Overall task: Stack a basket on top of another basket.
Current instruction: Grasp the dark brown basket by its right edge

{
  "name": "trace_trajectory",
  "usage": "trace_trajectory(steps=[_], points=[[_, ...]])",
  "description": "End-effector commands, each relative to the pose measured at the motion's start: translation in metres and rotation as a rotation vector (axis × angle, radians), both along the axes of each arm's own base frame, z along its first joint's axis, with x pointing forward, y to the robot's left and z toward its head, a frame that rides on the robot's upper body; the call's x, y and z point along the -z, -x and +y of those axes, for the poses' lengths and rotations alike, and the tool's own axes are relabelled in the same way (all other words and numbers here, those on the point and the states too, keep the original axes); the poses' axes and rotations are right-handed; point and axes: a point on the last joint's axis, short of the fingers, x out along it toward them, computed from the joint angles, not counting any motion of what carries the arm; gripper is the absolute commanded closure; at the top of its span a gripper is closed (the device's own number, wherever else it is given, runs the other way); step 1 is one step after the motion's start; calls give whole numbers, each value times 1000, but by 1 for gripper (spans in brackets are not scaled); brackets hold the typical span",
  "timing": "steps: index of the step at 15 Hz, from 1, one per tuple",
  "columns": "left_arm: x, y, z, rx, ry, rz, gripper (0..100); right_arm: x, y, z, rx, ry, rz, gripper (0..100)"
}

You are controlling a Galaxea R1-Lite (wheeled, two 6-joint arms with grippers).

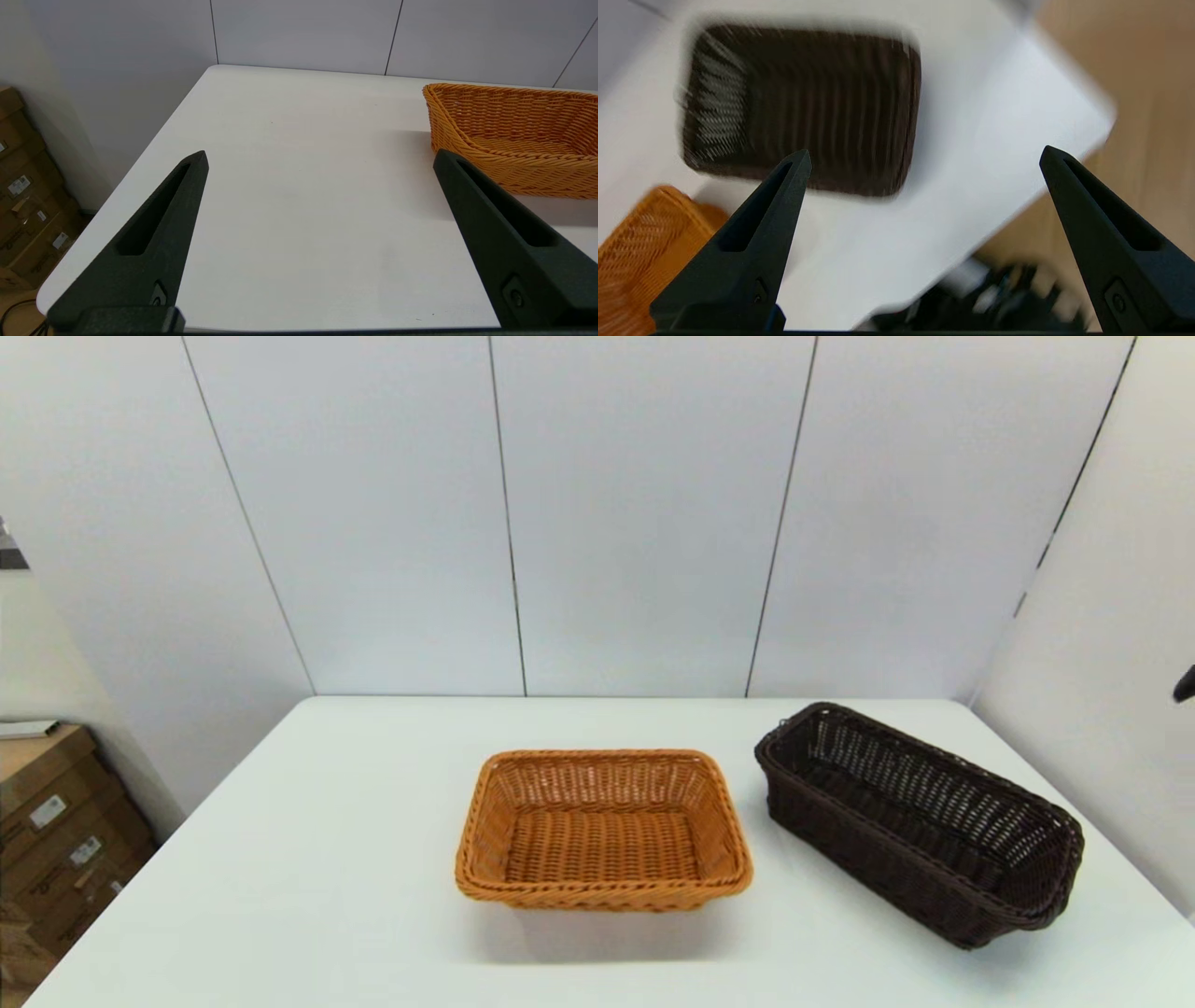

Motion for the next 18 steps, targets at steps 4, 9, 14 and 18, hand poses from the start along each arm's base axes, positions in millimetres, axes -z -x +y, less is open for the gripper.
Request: trace_trajectory(steps=[4, 9, 14, 18], points=[[0, 0, 0, -1, 1, 0, 0, 98, -38, -5, 62, -314, 274, 0], [0, 0, 0, -1, 1, 0, 0, 161, -62, -25, 37, -386, 307, 0], [0, 0, 0, -1, 1, 0, 0, 201, -78, -59, 7, -473, 329, 0], [0, 0, 0, -1, 1, 0, 0, 228, -86, -74, -42, -502, 372, 0]])
